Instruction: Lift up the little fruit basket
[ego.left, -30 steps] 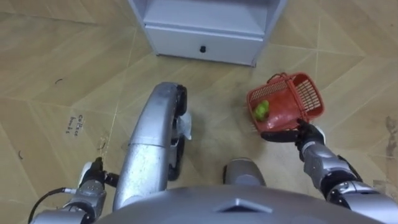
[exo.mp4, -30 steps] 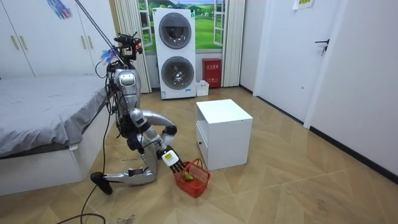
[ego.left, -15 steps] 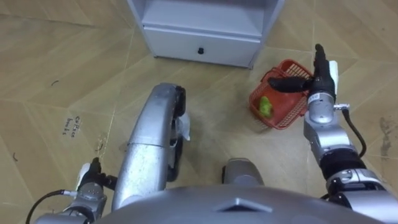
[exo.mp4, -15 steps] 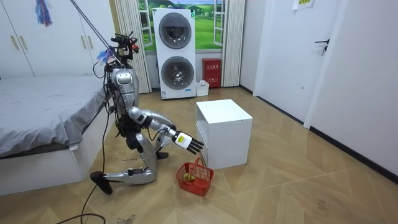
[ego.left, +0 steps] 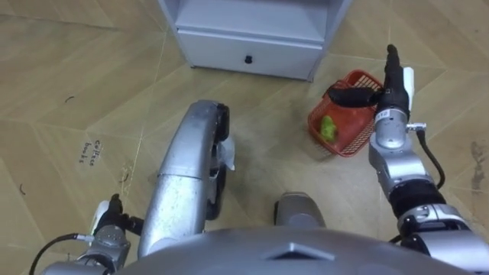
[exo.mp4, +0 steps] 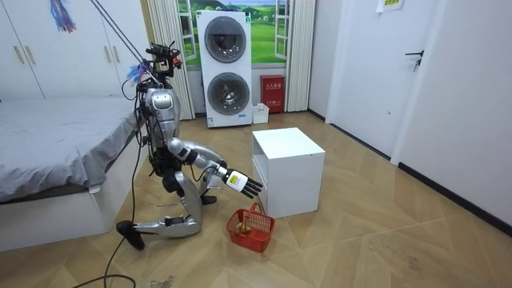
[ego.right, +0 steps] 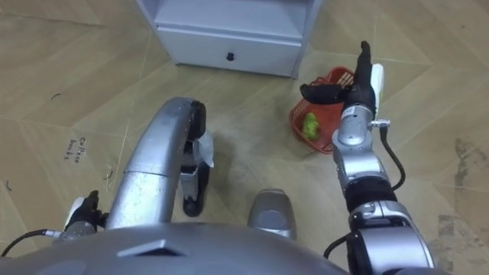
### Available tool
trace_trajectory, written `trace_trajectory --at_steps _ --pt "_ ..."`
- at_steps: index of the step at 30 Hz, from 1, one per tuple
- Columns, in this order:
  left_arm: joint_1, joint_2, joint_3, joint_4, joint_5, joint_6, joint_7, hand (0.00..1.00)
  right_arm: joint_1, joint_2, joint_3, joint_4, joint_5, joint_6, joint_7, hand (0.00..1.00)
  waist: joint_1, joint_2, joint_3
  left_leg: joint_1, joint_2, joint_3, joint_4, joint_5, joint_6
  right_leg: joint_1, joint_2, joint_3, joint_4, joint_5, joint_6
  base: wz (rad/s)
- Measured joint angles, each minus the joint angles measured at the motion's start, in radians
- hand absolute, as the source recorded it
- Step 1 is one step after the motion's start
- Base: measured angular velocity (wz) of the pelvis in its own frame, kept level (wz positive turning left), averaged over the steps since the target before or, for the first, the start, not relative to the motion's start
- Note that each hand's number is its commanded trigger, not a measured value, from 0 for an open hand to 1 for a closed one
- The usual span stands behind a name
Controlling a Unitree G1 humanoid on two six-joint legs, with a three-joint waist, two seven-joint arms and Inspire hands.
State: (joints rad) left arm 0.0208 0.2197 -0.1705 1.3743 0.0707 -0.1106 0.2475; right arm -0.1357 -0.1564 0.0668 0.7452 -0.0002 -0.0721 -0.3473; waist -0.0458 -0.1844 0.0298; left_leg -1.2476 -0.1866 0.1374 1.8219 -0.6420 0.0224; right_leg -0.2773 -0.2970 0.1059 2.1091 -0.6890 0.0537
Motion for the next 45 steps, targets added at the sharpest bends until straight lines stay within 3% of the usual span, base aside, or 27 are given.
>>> trace_trajectory --at_steps 6,12,15,23,34,37,43,45 --pt "-0.008 0.025 0.001 -0.002 0.001 0.001 -0.034 0.0 0.0 -0.029 0.011 0.038 0.014 0.0 0.026 0.0 0.008 -0.018 0.0014 -0.005 -0.001 -0.002 0.006 0.0 0.0 0.002 0.003 -0.003 0.0 0.0 0.0 0.0" --pt "-0.011 0.074 0.003 -0.005 0.003 0.01 -0.063 0.0 -0.021 -0.103 0.01 0.165 0.014 0.01 0.08 0.0 0.033 -0.04 0.0018 -0.007 -0.001 -0.004 0.011 0.0 0.002 0.007 0.004 -0.021 0.0 0.0 0.0 0.05" --pt "-0.01 0.077 0.01 -0.008 0.01 0.01 -0.066 0.0 -0.04 -0.16 0.009 0.225 0.01 0.018 0.108 0.0 0.055 -0.041 0.0022 -0.015 -0.001 -0.003 0.016 -0.001 0.007 0.002 0.004 -0.023 0.0 0.0 0.0 0.0" --pt "-0.014 0.125 0.01 -0.002 0.01 0.04 -0.118 0.0 -0.173 -0.312 0.009 0.3 -0.017 0.03 0.132 0.0 0.082 -0.064 0.017 -0.035 -0.003 -0.001 0.017 -0.001 0.01 -0.014 0.002 -0.027 -0.004 0.0 0.001 0.02" --pt "-0.025 0.176 0.011 -0.009 0.01 0.073 -0.186 0.0 -0.189 -0.386 0.041 0.426 -0.019 0.05 0.181 0.0 0.146 -0.063 0.0188 -0.044 -0.002 0.005 0.017 0.001 0.014 -0.023 -0.002 -0.027 0.0 0.0 0.001 0.0" --pt "-0.021 0.177 0.01 -0.017 0.011 0.083 -0.186 0.0 -0.204 -0.411 0.069 0.452 -0.017 0.052 0.192 0.0 0.166 -0.061 0.0212 -0.053 -0.002 0.005 0.019 0.002 0.016 -0.031 -0.001 -0.028 0.001 0.0 0.001 0.0" --pt "-0.017 0.175 0.009 -0.022 0.011 0.093 -0.19 0.0 -0.219 -0.413 0.123 0.461 -0.002 0.052 0.25 0.0 0.196 -0.04 0.0301 -0.071 -0.003 0.011 0.018 0.006 0.022 -0.047 -0.008 -0.03 0.001 -0.001 0.001 0.03" --pt "-0.012 0.17 0.01 -0.022 0.011 0.096 -0.19 0.0 -0.219 -0.413 0.128 0.461 -0.002 0.052 0.268 0.0 0.201 -0.031 0.0294 -0.078 -0.003 0.021 0.014 0.009 0.028 -0.056 -0.017 -0.027 0.001 -0.001 0.001 0.04"
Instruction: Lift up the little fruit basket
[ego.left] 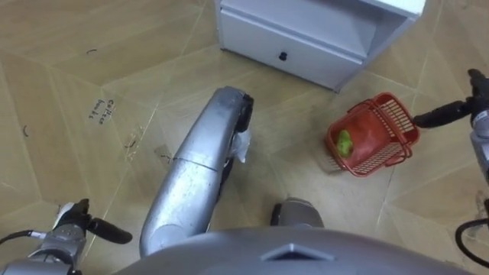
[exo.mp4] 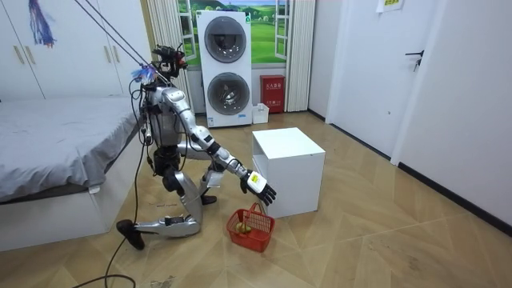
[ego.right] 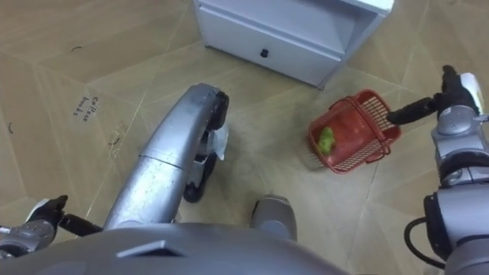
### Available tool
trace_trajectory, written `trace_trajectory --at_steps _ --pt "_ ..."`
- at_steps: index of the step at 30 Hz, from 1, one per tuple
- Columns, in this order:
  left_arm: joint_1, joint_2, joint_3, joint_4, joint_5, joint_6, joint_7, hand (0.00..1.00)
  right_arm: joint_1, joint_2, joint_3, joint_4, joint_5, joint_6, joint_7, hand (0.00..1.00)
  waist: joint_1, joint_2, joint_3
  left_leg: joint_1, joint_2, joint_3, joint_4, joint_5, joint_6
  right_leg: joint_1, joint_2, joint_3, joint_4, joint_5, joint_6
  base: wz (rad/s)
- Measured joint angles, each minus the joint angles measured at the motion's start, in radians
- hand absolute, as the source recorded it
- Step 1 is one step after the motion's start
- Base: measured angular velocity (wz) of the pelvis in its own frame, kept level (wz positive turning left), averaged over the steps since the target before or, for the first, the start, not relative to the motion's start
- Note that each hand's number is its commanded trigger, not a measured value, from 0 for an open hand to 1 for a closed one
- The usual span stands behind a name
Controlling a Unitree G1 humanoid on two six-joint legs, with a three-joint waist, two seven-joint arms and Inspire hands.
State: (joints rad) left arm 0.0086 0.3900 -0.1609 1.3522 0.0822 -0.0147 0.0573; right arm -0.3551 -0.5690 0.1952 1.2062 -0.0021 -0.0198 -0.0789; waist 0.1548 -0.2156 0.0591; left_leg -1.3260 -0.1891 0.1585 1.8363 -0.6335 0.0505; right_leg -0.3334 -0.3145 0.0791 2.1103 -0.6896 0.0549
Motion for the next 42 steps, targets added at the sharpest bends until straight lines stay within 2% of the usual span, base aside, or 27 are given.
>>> trace_trajectory --at_steps 1,4,7,9,14,21,25,29,37,42 --pt "0.004 -0.001 0.0 0.0 0.0 0.0 -0.001 0.0 0.0 0.0 0.001 0.001 0.006 0.0 0.011 0.0 0.001 0.008 -0.0028 -0.006 0.0 0.003 0.0 0.001 0.003 -0.005 -0.003 0.0 0.0 0.0 0.0 0.05" --pt "0.014 0.0 0.002 0.0 0.0 0.0 -0.004 0.0 0.0 0.0 0.002 0.009 0.023 0.001 0.042 0.0 0.003 0.012 -0.0043 -0.007 -0.001 0.012 -0.005 0.002 0.005 -0.009 -0.013 0.001 -0.002 0.0 0.001 0.01" --pt "0.03 -0.001 0.002 -0.005 -0.001 0.0 -0.017 0.0 0.003 -0.001 0.003 0.011 0.05 0.007 0.065 0.0 0.006 0.023 -0.0074 -0.01 0.001 0.012 -0.005 0.002 0.005 -0.013 -0.011 0.001 -0.002 0.0 0.001 0.0" --pt "0.036 -0.002 0.001 -0.013 -0.001 0.001 -0.025 0.0 0.005 -0.002 0.012 0.013 0.078 0.022 0.083 0.0 0.006 0.031 -0.0072 -0.012 0.001 0.012 -0.004 0.002 0.005 -0.013 -0.01 0.001 -0.002 0.0 0.001 0.0" --pt "0.041 -0.003 0.0 -0.017 0.0 -0.001 -0.032 0.0 0.005 -0.002 0.03 0.046 0.088 0.03 0.143 0.0 0.017 0.055 -0.0096 -0.015 0.002 0.015 -0.003 0.002 0.006 -0.019 -0.012 0.005 -0.001 0.0 0.001 0.0" --pt "0.041 -0.007 -0.002 -0.018 -0.001 0.003 -0.057 0.0 0.007 -0.002 0.06 0.049 0.116 0.047 0.176 0.0 0.017 0.066 -0.01 -0.013 0.003 0.018 -0.007 0.002 0.006 -0.021 -0.015 0.009 -0.001 0.0 0.001 0.0" --pt "0.04 -0.02 -0.002 -0.02 0.0 0.01 -0.077 0.0 0.01 -0.002 0.059 0.081 0.116 0.066 0.191 0.0 0.016 0.069 -0.0119 -0.016 0.004 0.021 -0.009 0.002 0.006 -0.026 -0.018 0.012 -0.001 -0.001 0.001 0.0" --pt "0.041 -0.028 -0.001 -0.027 0.012 0.016 -0.093 0.0 0.016 -0.002 0.056 0.084 0.116 0.067 0.204 0.0 0.016 0.074 -0.0138 -0.021 0.009 0.023 -0.008 0.002 0.006 -0.035 -0.015 0.012 0.001 -0.001 0.003 0.0" --pt "0.042 -0.032 -0.002 -0.032 0.019 0.017 -0.1 0.0 0.024 0.002 0.058 0.115 0.165 0.065 0.202 0.0 0.023 0.098 -0.017 -0.023 0.02 0.028 -0.008 0.003 0.008 -0.039 -0.015 0.01 0.003 -0.002 0.004 0.0" --pt "0.042 -0.038 -0.002 -0.032 0.019 0.02 -0.109 0.0 0.03 0.002 0.058 0.134 0.195 0.065 0.203 0.0 0.024 0.103 -0.0196 -0.025 0.02 0.028 -0.008 0.003 0.008 -0.04 -0.015 0.008 0.003 -0.002 0.004 0.0"
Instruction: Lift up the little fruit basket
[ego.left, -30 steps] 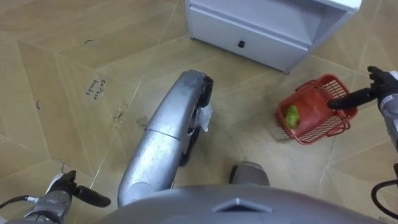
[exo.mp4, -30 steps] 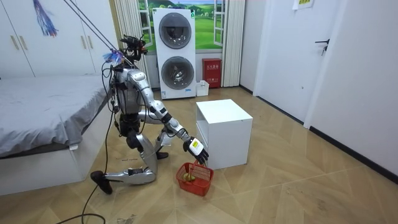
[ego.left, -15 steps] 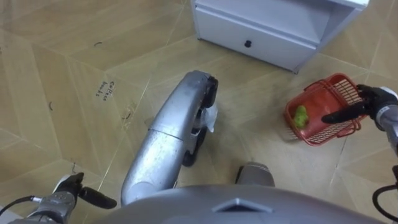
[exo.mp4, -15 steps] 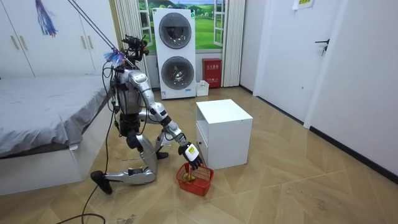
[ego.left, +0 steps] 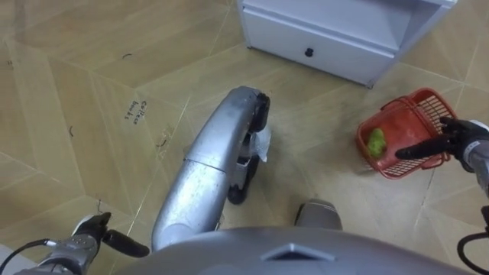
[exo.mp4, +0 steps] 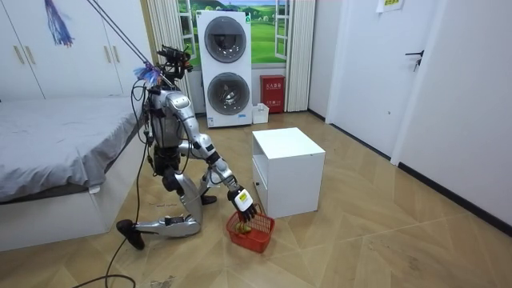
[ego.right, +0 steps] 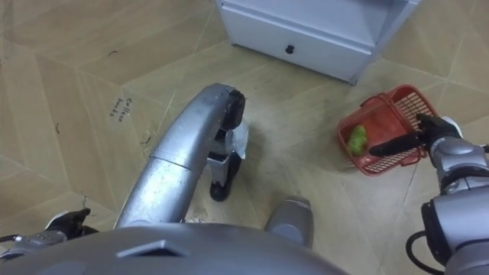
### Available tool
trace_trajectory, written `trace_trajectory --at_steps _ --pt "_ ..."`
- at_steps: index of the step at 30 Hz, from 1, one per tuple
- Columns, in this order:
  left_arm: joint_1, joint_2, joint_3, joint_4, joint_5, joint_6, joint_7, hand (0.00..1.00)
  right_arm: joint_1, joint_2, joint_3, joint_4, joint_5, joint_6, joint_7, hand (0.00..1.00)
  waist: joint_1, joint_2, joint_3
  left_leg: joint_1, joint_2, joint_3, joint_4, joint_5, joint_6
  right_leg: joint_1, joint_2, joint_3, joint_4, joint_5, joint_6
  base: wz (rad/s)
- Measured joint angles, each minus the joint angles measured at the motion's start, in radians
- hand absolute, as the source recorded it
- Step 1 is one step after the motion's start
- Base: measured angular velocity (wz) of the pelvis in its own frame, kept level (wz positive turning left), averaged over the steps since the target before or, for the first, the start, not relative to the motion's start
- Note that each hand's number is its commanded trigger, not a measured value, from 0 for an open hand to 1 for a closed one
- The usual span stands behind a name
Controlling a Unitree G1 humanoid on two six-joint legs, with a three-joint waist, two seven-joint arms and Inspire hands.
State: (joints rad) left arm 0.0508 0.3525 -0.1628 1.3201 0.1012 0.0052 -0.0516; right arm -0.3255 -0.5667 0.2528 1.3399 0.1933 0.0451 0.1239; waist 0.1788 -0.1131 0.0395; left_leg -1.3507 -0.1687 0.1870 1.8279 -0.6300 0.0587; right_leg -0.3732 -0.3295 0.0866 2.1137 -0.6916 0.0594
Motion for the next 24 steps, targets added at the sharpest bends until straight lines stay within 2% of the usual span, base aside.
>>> trace_trajectory --at_steps 4,9,10,11,12,20,24 --pt "0.0 -0.012 -0.003 0.0 -0.004 0.001 -0.005 0.0 0.017 0.005 0.0 0.001 0.0 0.002 0.012 0.0 0.0 0.001 -0.0005 -0.004 0.001 0.0 -0.001 0.0 0.0 -0.005 -0.001 0.0 0.0 0.0 0.0 0.0" --pt "0.001 -0.014 -0.008 0.0 -0.003 0.003 -0.009 0.0 0.025 0.006 0.001 0.001 -0.002 0.014 0.02 0.0 -0.002 0.001 -0.0004 -0.009 0.004 0.002 -0.002 0.0 0.001 -0.014 -0.001 0.001 0.001 0.0 0.0 0.0" --pt "0.001 -0.014 -0.009 0.0 -0.001 0.003 -0.01 0.0 0.025 0.007 0.0 0.001 -0.003 0.015 0.02 0.63 -0.003 0.004 -0.0007 -0.01 0.004 0.002 -0.002 0.0 0.001 -0.014 0.0 0.0 0.001 0.0 0.0 0.0" --pt "0.001 -0.014 -0.015 0.0 0.0 0.003 -0.013 0.0 0.025 0.007 0.0 0.001 -0.003 0.015 0.02 0.98 -0.005 0.007 -0.0012 -0.01 0.004 0.002 -0.002 0.0 0.001 -0.014 0.0 0.0 0.001 0.0 0.0 0.0" --pt "0.001 -0.014 -0.019 0.0 0.0 0.003 -0.016 0.0 0.025 0.007 0.0 0.001 -0.003 0.015 0.02 1.0 -0.005 0.009 -0.0016 -0.01 0.004 0.002 -0.002 0.001 0.001 -0.014 0.0 0.001 0.001 0.0 0.001 0.0" --pt "-0.001 -0.014 -0.046 0.0 0.0 0.011 -0.023 0.0 0.023 0.015 0.003 -0.003 -0.003 0.021 0.019 1.0 -0.003 0.011 -0.0019 -0.018 0.023 0.013 -0.006 0.002 0.002 -0.041 0.001 0.019 0.013 -0.003 0.006 -0.04" --pt "-0.003 -0.014 -0.054 -0.001 -0.01 0.011 -0.024 0.0 0.016 0.034 0.021 -0.003 -0.006 0.019 0.02 1.0 -0.003 0.012 0.0025 -0.018 0.034 0.018 -0.005 0.002 0.003 -0.044 0.002 0.021 0.013 -0.004 0.008 0.0"
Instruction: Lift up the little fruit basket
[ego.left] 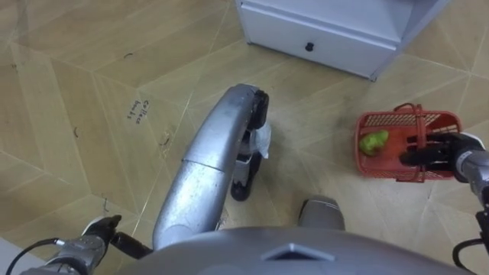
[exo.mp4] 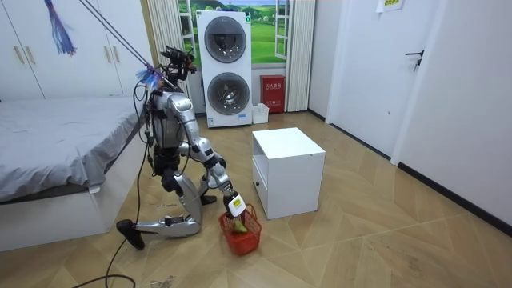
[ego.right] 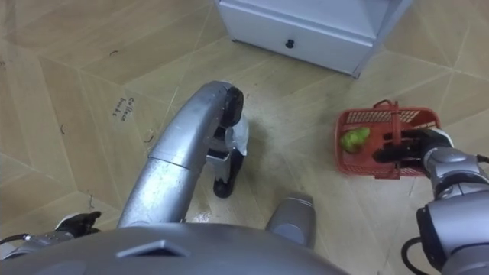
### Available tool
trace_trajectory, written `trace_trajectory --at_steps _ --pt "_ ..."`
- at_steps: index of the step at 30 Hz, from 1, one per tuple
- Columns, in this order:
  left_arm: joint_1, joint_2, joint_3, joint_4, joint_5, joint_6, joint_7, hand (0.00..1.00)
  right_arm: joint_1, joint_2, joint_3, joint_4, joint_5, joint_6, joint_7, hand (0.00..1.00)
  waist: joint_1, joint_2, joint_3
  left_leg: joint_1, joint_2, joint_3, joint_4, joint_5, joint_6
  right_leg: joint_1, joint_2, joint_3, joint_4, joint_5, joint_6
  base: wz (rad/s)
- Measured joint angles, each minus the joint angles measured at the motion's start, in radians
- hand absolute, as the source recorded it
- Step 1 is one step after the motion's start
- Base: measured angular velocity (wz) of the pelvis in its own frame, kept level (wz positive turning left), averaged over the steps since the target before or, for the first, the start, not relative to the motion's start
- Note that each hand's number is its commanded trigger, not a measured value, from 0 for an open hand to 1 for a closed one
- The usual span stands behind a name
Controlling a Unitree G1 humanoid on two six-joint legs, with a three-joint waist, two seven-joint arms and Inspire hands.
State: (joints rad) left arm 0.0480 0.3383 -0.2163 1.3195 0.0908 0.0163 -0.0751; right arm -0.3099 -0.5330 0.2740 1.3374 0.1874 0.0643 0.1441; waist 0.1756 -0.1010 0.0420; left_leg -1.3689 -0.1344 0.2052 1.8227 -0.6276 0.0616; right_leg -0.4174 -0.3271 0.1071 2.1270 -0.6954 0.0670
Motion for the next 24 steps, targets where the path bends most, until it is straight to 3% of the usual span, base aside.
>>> trace_trajectory --at_steps 4,15,19,24 --pt "0.001 0.0 -0.007 0.0 -0.001 0.0 -0.001 0.0 -0.005 0.001 0.018 -0.006 -0.001 -0.003 0.001 1.0 0.001 0.007 0.0061 -0.001 0.002 0.0 0.001 0.0 0.0 -0.002 0.002 0.001 0.001 -0.001 0.002 0.0" --pt "-0.028 -0.02 -0.024 0.0 -0.02 -0.001 -0.001 0.0 -0.006 0.043 -0.002 -0.017 0.075 -0.013 0.01 1.0 -0.007 0.011 0.0053 -0.016 0.009 0.0 0.008 0.003 0.005 -0.02 0.008 0.011 0.014 -0.001 0.002 -0.01" --pt "-0.048 -0.022 -0.025 0.0 -0.021 -0.002 -0.001 0.0 -0.002 0.062 -0.019 -0.018 0.171 -0.02 0.011 1.0 -0.012 0.013 0.0043 -0.012 0.008 0.0 0.013 0.007 0.01 -0.011 0.009 0.009 0.015 -0.001 0.002 0.0" --pt "-0.069 -0.052 -0.019 0.0 -0.021 -0.001 -0.001 0.0 0.004 0.089 -0.026 -0.019 0.27 -0.02 0.013 1.0 -0.014 0.014 0.0036 -0.008 0.001 -0.005 0.018 0.009 0.013 0.002 0.017 0.005 0.016 -0.001 0.003 0.01"
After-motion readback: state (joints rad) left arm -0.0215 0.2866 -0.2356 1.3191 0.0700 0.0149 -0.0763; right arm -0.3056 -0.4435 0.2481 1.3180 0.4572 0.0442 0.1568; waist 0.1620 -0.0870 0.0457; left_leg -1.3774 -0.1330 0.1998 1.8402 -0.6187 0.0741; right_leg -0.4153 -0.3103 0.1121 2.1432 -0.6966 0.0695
